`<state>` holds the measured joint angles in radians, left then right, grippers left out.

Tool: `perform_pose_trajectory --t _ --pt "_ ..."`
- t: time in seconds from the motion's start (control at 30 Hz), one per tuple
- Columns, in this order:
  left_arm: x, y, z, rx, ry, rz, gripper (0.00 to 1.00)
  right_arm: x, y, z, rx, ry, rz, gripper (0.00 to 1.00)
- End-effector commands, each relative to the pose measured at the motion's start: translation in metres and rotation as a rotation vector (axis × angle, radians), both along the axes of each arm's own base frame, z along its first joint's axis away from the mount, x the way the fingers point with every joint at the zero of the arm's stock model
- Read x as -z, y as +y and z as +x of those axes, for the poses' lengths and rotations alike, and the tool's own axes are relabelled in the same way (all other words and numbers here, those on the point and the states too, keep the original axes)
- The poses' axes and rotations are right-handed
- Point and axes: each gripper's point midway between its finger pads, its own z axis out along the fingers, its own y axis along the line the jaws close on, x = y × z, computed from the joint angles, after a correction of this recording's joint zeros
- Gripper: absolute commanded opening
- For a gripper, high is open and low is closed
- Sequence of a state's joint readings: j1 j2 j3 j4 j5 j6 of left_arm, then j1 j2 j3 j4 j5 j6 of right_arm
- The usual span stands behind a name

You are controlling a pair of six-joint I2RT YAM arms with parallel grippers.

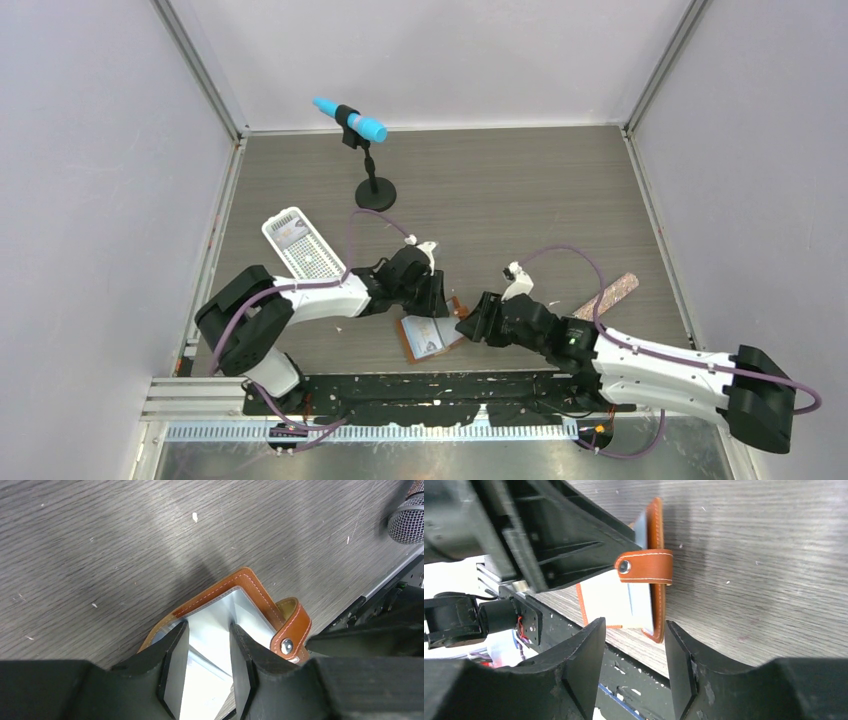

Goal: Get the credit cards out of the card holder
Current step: Remove the credit card from the card holder.

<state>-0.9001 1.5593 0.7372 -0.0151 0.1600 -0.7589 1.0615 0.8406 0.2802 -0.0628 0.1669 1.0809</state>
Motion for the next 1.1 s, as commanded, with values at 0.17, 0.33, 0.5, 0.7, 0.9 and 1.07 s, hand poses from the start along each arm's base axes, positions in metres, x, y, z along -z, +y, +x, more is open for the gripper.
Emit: perform_pose_trajectory --t 0.17,0.33,0.5,0.7,0.9,1.07 --pt "-0.01 -0.012 0.01 0.005 -0.024 -0.04 0.38 -0.066 0.015 0.008 -0.141 -0.223 0.022 0.41" --pt "-0.017 -0.015 0.009 0.008 -0.018 -0.062 0.38 -0.065 0.047 0.005 -0.232 -0.236 0.113 0.35" --pt "-0.028 -0.012 0.011 -0.002 0.001 -0.074 0.38 -0.033 0.057 0.014 -0.235 -0.226 0.049 0.33" --pt "-0.065 0.016 0.026 -0.059 0.014 -0.105 0.38 0.016 0.051 0.009 -0.226 -0.144 0.006 0.3" --pt "-0.063 0.047 0.009 -0.096 0.026 -0.023 0.38 0.031 0.042 0.005 -0.189 -0.112 0.027 0.3" --pt "-0.054 0.05 -0.015 -0.095 0.055 -0.067 0.38 0.031 0.044 0.004 -0.193 -0.107 0.034 0.3"
